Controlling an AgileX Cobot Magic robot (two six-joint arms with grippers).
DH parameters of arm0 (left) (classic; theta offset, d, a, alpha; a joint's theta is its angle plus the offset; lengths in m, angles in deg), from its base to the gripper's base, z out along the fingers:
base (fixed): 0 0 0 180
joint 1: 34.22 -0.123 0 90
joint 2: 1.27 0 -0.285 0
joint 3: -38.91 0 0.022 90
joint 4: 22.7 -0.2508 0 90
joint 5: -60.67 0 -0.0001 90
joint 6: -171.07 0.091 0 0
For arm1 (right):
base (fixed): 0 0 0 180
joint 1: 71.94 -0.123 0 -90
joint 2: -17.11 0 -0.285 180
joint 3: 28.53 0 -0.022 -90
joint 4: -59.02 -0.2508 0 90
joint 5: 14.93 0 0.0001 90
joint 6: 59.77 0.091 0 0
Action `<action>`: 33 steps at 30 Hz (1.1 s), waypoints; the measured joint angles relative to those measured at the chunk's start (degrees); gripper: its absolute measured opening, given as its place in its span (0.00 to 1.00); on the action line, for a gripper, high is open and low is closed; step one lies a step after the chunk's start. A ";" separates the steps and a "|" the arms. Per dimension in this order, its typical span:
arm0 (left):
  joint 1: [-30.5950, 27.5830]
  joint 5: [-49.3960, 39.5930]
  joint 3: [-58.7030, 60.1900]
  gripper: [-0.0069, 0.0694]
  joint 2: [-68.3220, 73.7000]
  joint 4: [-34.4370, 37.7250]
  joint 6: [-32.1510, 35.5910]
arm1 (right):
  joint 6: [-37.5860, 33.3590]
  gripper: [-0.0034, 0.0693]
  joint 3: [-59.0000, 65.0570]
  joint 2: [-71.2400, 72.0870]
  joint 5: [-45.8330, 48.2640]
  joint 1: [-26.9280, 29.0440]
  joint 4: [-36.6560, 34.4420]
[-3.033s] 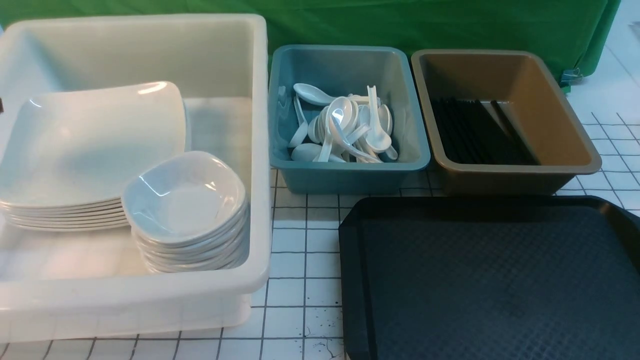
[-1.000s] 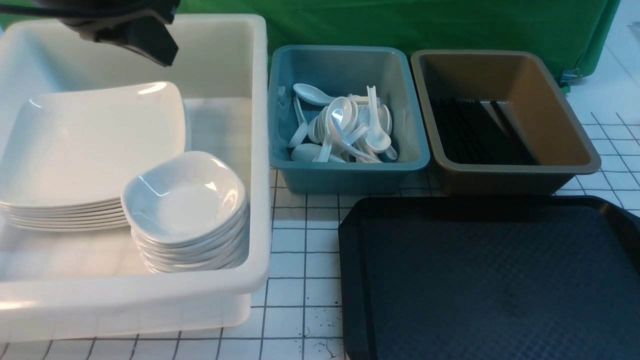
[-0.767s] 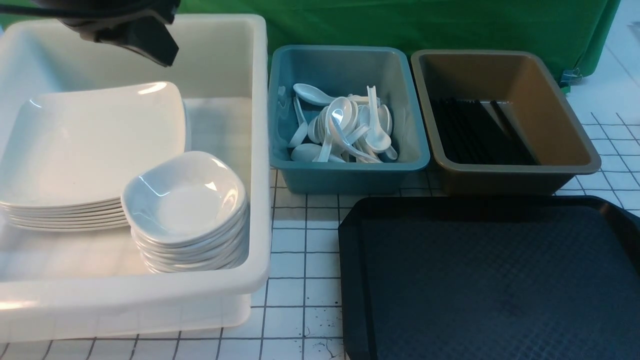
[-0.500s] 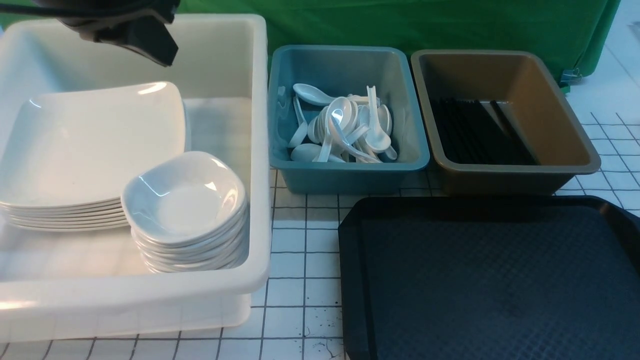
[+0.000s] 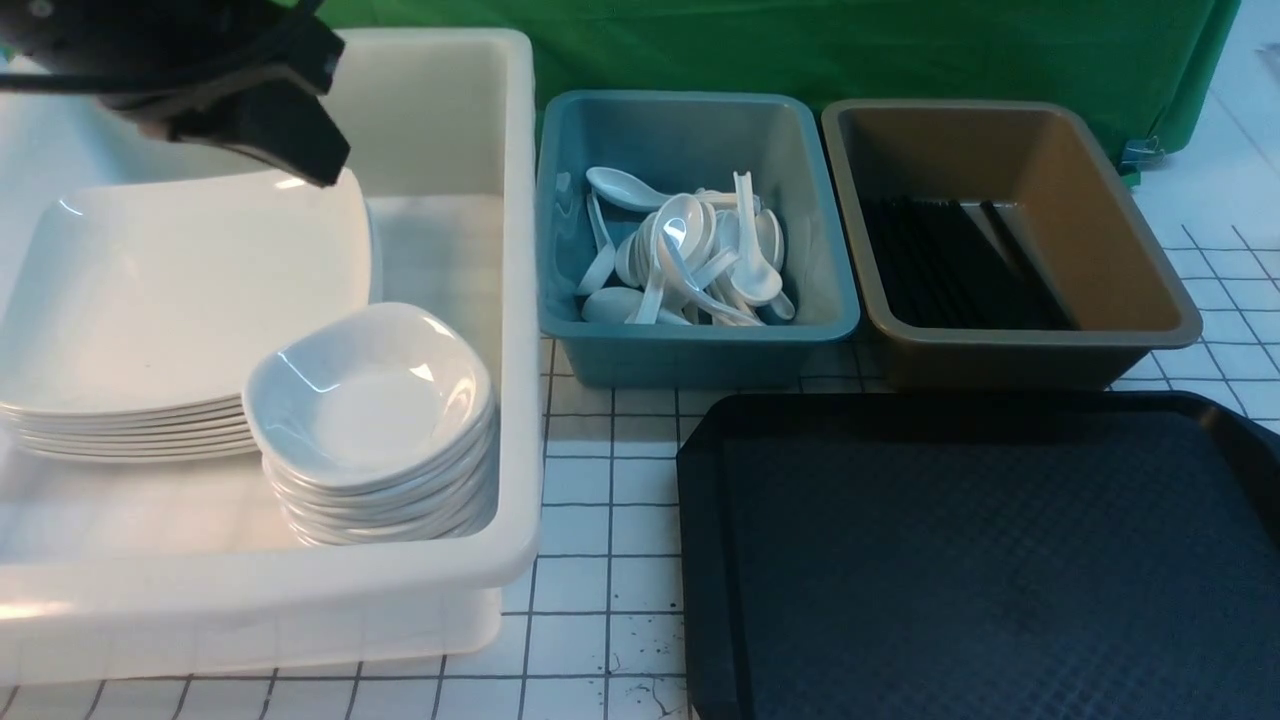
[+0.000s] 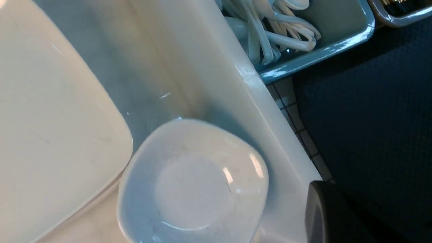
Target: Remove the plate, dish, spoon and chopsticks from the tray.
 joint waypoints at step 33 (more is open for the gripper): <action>0.00 43.09 54.48 0.09 -63.46 15.62 -2.47 | 0.00 0.32 0.00 0.00 -0.44 0.00 0.06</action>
